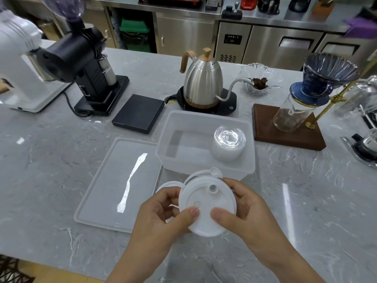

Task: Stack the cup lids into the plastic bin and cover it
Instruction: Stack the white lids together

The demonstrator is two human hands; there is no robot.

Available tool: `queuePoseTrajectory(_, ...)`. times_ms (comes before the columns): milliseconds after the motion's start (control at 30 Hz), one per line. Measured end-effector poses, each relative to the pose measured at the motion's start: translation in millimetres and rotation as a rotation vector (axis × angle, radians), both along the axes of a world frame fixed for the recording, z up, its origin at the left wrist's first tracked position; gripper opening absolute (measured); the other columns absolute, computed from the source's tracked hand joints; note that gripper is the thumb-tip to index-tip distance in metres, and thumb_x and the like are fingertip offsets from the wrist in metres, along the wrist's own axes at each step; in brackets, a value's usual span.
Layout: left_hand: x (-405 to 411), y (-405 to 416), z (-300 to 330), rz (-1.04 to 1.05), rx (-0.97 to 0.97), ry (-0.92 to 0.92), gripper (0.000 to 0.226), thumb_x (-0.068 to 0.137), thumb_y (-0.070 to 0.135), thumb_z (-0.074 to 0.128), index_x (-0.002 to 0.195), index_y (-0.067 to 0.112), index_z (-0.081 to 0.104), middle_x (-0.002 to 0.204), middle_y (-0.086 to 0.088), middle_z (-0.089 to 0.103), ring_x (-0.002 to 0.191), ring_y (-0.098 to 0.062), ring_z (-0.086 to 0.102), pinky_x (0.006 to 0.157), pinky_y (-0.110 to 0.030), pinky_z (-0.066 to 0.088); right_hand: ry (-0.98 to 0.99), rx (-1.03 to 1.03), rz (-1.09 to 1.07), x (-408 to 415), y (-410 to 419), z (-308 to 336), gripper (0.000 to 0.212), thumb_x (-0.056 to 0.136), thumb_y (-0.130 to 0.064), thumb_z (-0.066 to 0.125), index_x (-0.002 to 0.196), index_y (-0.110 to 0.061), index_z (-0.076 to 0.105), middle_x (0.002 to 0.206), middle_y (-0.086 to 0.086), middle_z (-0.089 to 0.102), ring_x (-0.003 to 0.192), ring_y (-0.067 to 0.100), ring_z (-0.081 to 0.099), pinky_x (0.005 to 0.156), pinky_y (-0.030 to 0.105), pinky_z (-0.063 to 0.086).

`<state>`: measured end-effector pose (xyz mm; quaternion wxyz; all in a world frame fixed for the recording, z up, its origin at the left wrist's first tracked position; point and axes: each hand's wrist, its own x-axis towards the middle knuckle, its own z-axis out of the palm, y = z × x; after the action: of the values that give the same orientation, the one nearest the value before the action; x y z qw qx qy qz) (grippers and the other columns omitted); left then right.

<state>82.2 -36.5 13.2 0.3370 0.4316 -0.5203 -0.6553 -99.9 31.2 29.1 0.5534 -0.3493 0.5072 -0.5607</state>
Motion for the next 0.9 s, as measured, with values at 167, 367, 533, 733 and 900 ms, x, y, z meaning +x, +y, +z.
queuePoseTrajectory(167,2,-2,-1,0.053,0.018,0.012,0.04,0.06,0.041,0.084,0.095,0.023,0.077,0.094,-0.012,0.076,0.086,-0.05,0.068,0.071,-0.052,0.064,0.009,0.026,-0.055,6,-7,-4,0.058,0.069,-0.023,0.083,0.123,-0.017,0.063,0.112,0.007,0.077,0.1,0.019,0.075,0.076,0.022,0.058)
queuePoseTrajectory(367,14,-14,-1,0.173,-0.093,-0.026,0.033,0.07,0.053,0.068,0.089,0.028,0.079,0.082,-0.004,0.077,0.074,-0.023,0.075,0.07,-0.033,0.064,-0.013,0.015,-0.105,10,-20,-12,0.044,0.075,-0.027,0.083,0.117,-0.027,0.071,0.115,0.003,0.076,0.103,0.016,0.073,0.072,0.027,0.059)
queuePoseTrajectory(533,36,-27,-13,0.228,-0.216,-0.232,0.018,0.075,0.043,0.072,0.092,0.037,0.074,0.093,0.008,0.078,0.088,-0.009,0.073,0.078,-0.018,0.057,-0.15,0.0,-0.193,-7,-22,-14,0.036,0.084,-0.034,0.07,0.118,-0.023,0.073,0.119,0.005,0.075,0.106,0.015,0.072,0.074,0.026,0.06)
queuePoseTrajectory(733,34,-22,-34,-0.012,-0.287,-0.615,0.086,0.057,0.069,0.074,0.133,0.037,0.048,0.128,0.029,0.053,0.114,0.005,0.056,0.093,-0.017,0.044,-0.263,0.098,-0.321,-19,-14,-28,0.042,0.089,-0.035,0.054,0.123,-0.016,0.07,0.122,0.007,0.074,0.107,0.022,0.072,0.073,0.037,0.064)
queuePoseTrajectory(900,13,-21,-45,-0.023,-0.262,-0.677,0.088,0.068,0.075,0.066,0.141,0.035,0.036,0.136,0.028,0.041,0.113,0.014,0.043,0.091,-0.006,0.034,-0.394,0.191,-0.39,-16,-7,-42,0.045,0.089,-0.043,0.052,0.124,-0.02,0.07,0.13,0.011,0.07,0.122,0.037,0.063,0.097,0.059,0.053)
